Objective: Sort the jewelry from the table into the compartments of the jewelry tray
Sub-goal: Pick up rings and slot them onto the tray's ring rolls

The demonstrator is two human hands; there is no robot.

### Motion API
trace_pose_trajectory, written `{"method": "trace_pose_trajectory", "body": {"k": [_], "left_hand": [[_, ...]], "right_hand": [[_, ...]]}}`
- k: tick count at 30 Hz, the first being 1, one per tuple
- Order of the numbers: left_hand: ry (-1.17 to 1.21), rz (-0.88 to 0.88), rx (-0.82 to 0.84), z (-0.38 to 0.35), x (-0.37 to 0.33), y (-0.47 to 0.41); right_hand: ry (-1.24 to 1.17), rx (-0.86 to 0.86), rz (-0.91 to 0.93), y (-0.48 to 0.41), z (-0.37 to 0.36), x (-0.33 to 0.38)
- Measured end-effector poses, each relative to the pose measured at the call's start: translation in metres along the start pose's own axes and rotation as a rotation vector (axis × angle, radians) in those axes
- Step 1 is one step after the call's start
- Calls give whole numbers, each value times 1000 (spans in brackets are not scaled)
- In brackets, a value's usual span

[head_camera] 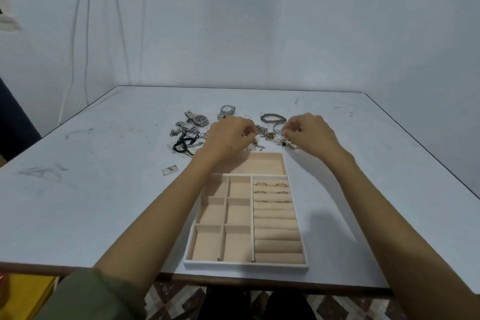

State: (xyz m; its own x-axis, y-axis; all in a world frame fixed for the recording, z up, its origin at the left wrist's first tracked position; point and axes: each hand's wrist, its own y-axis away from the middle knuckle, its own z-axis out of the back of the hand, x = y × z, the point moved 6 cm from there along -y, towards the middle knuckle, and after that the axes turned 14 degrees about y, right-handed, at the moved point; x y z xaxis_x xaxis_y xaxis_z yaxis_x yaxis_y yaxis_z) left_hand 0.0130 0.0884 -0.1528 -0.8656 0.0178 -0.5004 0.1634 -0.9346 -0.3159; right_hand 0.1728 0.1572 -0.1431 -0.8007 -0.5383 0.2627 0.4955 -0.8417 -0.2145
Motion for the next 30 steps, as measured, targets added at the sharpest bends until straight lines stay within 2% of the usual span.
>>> {"method": "trace_pose_trajectory", "body": {"k": [5, 10, 16, 25, 30], "left_hand": [[-314, -35, 78, -28, -4, -25], [-414, -48, 60, -25, -4, -32], [-513, -67, 47, -23, -8, -36], [-340, 23, 78, -13, 2, -39], [-466, 0, 122, -15, -10, -44]], "right_hand": [[292, -56, 69, -56, -41, 16], [410, -92, 106, -75, -58, 13], [409, -88, 125, -83, -56, 17], [353, -108, 122, -80, -54, 21], [298, -131, 81, -76, -51, 17]]}}
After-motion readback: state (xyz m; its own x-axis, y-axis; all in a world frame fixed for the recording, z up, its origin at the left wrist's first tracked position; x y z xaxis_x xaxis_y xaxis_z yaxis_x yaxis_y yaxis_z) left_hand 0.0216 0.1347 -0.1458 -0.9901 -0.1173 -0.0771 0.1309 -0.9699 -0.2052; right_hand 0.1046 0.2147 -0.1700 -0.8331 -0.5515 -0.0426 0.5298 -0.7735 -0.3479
